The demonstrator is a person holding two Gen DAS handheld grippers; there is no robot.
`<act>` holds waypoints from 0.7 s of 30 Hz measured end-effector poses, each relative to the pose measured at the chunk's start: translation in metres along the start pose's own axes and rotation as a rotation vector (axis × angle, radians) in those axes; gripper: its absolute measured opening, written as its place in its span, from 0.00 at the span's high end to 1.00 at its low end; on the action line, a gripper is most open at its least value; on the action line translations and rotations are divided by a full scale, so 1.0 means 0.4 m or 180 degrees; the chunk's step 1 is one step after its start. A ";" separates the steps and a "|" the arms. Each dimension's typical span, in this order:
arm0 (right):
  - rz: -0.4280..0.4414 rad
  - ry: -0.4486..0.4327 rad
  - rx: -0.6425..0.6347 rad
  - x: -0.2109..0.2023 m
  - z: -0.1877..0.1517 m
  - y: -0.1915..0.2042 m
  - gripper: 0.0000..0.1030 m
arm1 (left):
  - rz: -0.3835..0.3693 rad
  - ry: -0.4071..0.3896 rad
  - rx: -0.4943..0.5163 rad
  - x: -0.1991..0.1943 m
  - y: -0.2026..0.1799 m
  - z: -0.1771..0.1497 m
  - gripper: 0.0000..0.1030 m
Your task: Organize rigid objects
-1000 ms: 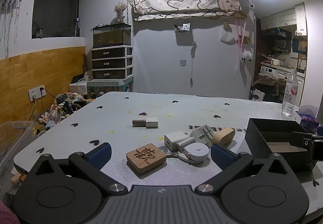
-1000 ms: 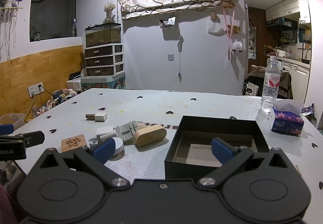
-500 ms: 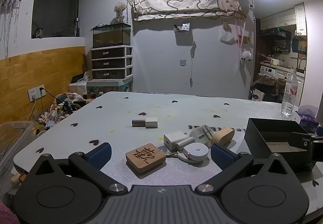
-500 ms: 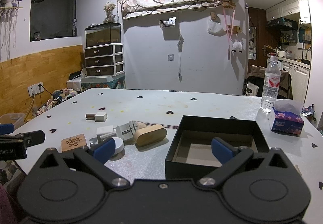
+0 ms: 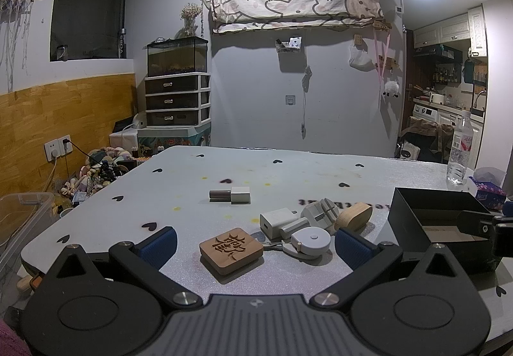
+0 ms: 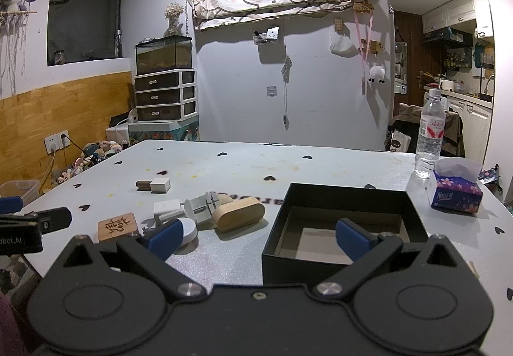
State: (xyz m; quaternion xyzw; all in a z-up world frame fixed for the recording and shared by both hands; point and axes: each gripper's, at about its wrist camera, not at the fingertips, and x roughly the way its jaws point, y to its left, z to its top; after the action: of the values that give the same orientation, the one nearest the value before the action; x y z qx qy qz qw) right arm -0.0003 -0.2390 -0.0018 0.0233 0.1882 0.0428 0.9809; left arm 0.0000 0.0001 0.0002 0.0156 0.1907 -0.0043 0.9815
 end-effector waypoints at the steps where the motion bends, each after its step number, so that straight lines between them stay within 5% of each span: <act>1: 0.0000 0.0000 0.0000 0.000 0.000 0.000 0.00 | -0.0001 -0.0001 0.0001 0.000 0.000 0.000 0.00; 21: -0.0118 -0.0074 0.0031 -0.003 0.006 -0.025 0.00 | 0.0024 0.0002 -0.0035 0.007 0.005 0.001 0.00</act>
State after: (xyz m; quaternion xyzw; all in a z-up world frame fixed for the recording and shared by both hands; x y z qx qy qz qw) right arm 0.0003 -0.2491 0.0004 0.0251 0.1774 0.0234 0.9835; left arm 0.0029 0.0023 -0.0005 0.0109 0.1909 0.0005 0.9815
